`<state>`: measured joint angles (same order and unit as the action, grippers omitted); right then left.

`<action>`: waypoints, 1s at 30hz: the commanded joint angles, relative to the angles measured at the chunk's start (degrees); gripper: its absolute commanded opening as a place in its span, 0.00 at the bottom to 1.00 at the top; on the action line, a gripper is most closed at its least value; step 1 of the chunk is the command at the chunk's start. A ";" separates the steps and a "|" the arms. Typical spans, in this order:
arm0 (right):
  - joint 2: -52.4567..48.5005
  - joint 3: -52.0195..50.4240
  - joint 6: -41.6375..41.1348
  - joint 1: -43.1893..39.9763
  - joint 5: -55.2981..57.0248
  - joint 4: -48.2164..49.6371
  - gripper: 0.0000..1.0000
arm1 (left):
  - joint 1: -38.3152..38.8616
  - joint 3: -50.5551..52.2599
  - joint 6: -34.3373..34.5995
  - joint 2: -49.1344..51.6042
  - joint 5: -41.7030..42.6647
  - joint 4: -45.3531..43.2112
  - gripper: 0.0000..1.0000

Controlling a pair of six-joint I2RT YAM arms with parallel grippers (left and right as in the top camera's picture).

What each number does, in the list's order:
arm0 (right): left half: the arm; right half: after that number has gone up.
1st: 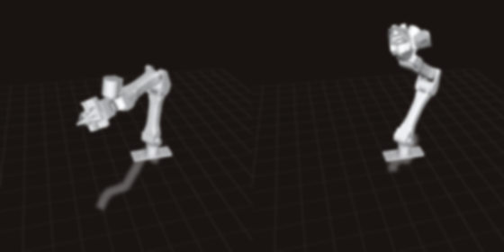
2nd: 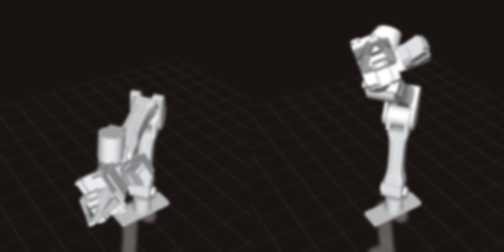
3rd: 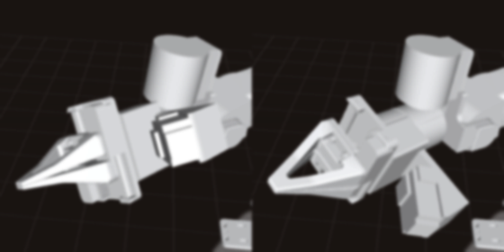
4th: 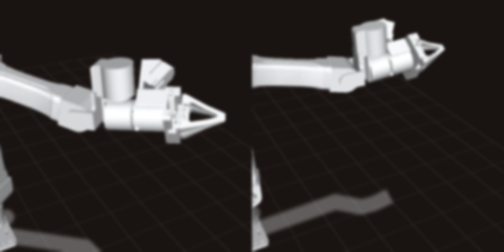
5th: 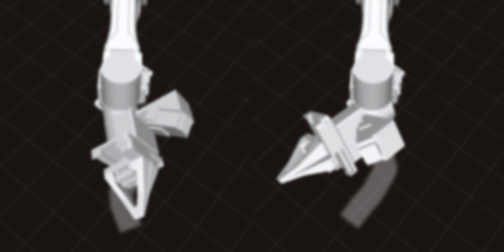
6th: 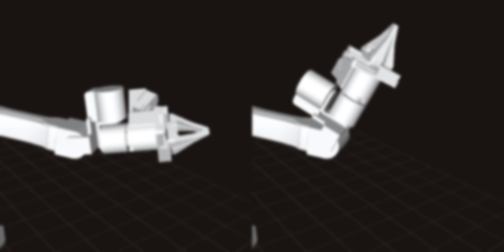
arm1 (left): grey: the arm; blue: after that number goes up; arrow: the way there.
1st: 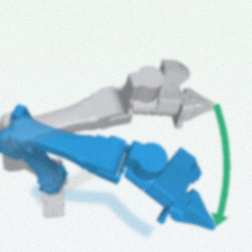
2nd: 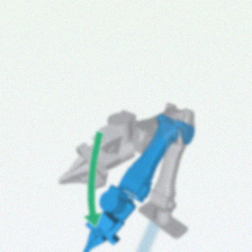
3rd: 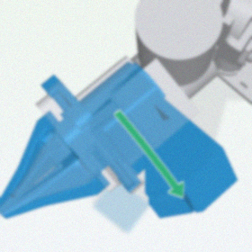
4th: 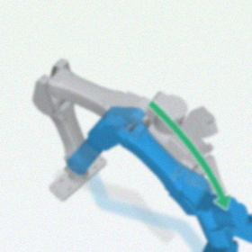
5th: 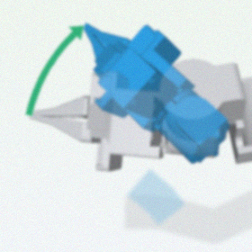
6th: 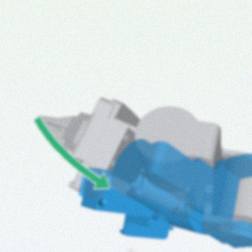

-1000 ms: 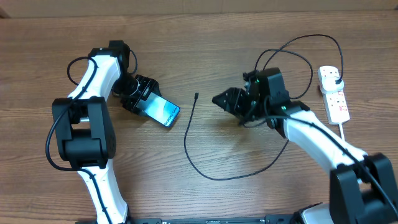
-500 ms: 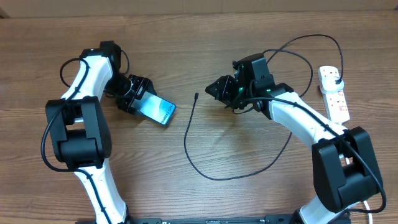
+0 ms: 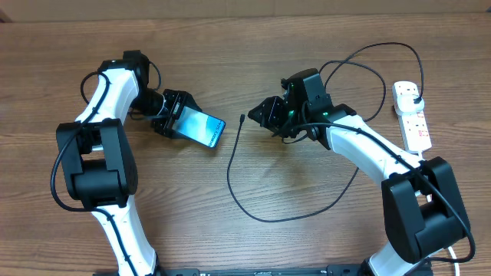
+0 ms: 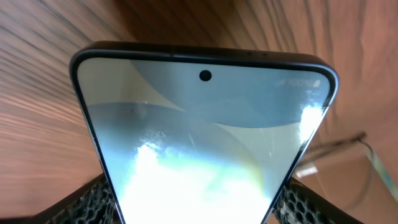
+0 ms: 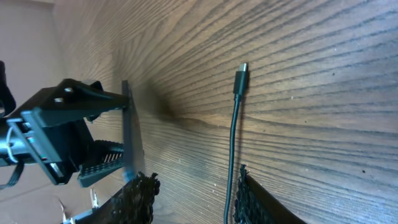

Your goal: Plug charger to phone and switch on socket

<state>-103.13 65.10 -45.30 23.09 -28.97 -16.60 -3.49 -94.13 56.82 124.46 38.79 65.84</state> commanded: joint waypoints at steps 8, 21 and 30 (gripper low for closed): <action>-0.09 1.29 -0.79 0.00 0.46 -0.92 0.45 | 0.26 -1.40 -0.26 0.35 23.56 0.42 0.41; -0.09 1.29 -0.74 -0.02 0.48 -2.19 0.45 | 0.52 -1.40 -0.26 0.35 27.34 0.44 0.40; -0.09 1.29 -0.74 -0.07 2.69 -4.20 0.45 | 0.52 -1.40 -0.59 0.35 28.39 1.44 0.41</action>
<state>-103.13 65.10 -45.87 23.07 -28.10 -20.32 -3.38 -94.13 56.82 124.46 63.51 66.92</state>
